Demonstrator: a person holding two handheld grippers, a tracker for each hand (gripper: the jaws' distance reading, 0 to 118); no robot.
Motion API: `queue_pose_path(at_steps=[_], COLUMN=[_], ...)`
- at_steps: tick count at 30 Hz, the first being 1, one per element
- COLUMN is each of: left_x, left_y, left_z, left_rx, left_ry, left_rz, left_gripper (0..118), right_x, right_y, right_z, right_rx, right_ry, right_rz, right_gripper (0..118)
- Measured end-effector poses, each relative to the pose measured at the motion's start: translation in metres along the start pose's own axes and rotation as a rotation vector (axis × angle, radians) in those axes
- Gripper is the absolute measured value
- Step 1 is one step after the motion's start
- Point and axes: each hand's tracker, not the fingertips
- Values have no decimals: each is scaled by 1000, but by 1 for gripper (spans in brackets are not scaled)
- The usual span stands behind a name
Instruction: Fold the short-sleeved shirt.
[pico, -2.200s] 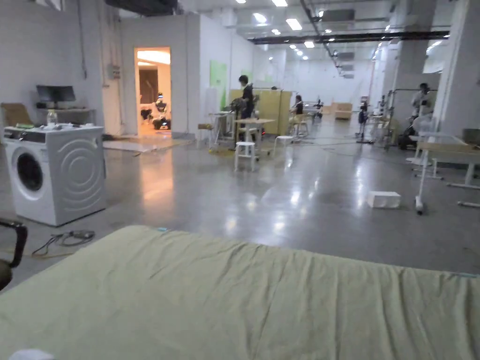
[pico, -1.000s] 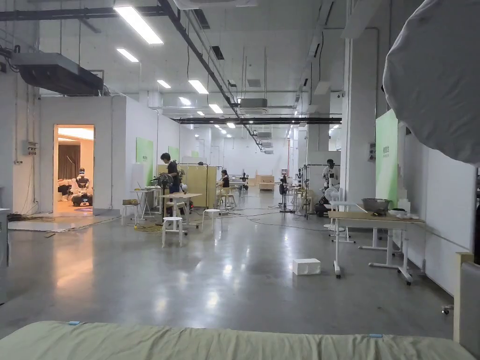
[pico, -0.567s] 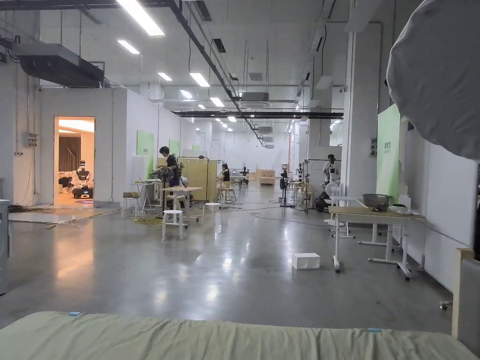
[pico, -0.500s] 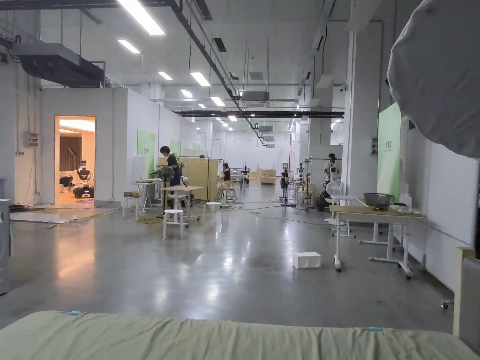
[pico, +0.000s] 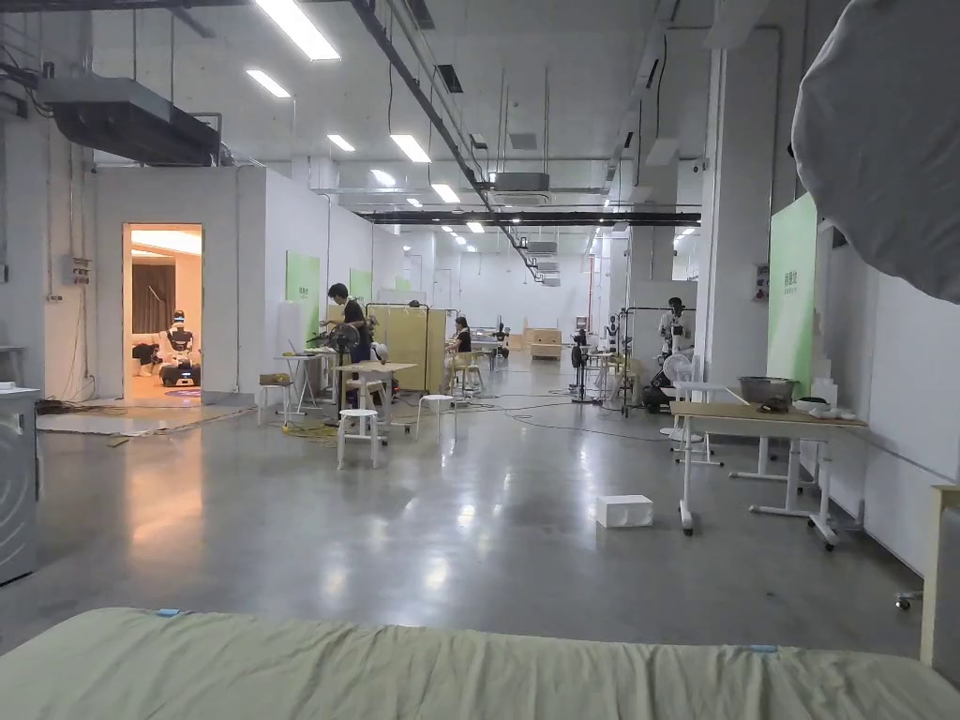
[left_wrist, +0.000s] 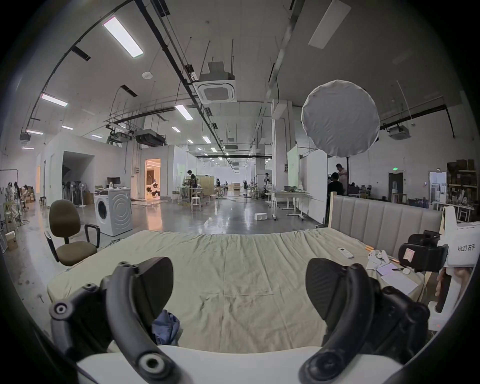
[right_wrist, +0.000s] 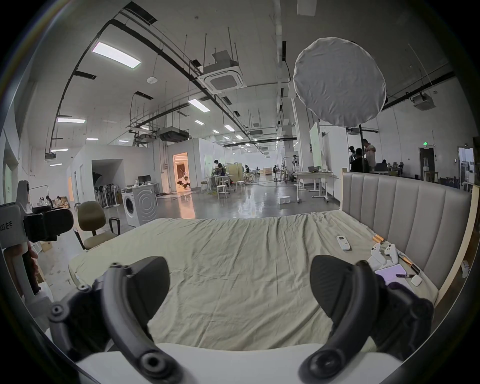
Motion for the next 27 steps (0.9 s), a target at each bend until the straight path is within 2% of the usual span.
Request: queue_pose_path(at_steps=[6,12,19,27], left_x=[-1,-1,-1,-1], left_y=[-2,-2,-2,-2], left_z=[-1,1,-1,-1], left_rx=[-5,1,-12,-12], left_ry=[25,22,40,40], left_rz=[1,10,-6,-5], left_gripper=[118,118,118,118], right_x=[0,0,-6,-8], right_y=[0,-4,-3,-2], right_z=[-1,-1,-1,-1], right_rx=[8,-6,-5,0], right_ry=[-10,-6,-8,-7], right_rz=[13,-6,47,63], right_gripper=[118,118,118,118])
